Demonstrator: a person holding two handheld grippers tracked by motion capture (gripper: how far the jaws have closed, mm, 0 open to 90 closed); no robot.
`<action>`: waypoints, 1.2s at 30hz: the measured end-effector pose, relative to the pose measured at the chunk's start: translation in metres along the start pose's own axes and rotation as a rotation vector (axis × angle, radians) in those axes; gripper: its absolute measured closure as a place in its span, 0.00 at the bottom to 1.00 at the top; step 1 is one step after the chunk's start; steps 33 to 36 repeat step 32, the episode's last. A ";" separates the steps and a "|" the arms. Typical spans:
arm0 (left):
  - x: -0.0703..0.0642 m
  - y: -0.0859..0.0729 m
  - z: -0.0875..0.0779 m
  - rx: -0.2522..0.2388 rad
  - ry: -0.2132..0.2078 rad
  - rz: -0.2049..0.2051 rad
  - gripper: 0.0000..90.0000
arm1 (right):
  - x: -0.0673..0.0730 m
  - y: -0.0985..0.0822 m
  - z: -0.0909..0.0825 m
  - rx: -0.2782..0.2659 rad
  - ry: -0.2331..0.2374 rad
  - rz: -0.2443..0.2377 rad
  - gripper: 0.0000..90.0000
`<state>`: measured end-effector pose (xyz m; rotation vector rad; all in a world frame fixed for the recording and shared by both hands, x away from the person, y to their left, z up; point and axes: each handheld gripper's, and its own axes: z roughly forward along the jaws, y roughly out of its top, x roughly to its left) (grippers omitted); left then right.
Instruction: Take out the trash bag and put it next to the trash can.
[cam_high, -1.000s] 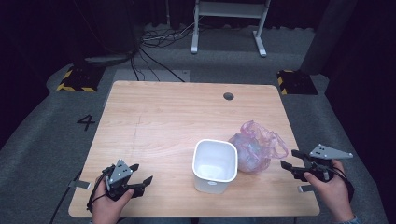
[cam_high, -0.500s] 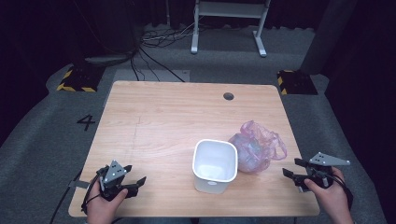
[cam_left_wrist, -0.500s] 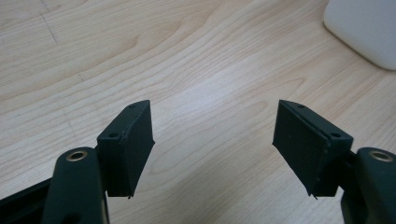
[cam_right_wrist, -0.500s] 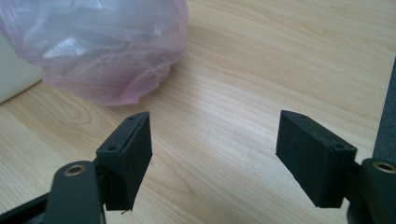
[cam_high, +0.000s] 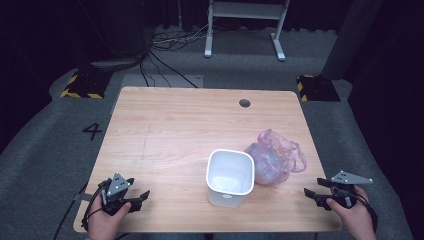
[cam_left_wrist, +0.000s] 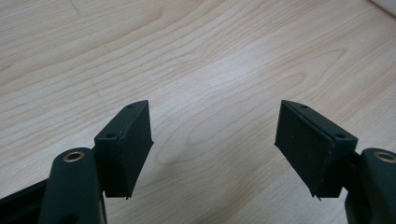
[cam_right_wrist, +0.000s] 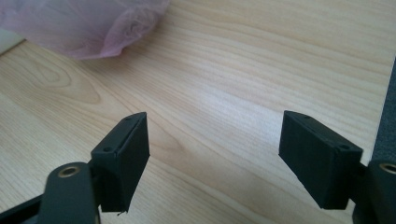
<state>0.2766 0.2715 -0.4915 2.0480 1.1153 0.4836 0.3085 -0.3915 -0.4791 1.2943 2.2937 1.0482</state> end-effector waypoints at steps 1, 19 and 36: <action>0.001 -0.001 0.000 0.004 0.001 0.003 0.30 | 0.000 -0.001 0.001 0.000 -0.001 0.002 0.27; 0.019 -0.013 0.007 0.062 0.045 -0.037 0.17 | 0.005 -0.013 0.023 0.000 -0.089 -0.035 0.15; 0.019 -0.013 0.007 0.063 0.050 -0.033 0.16 | 0.005 -0.010 0.029 0.022 -0.064 -0.059 0.04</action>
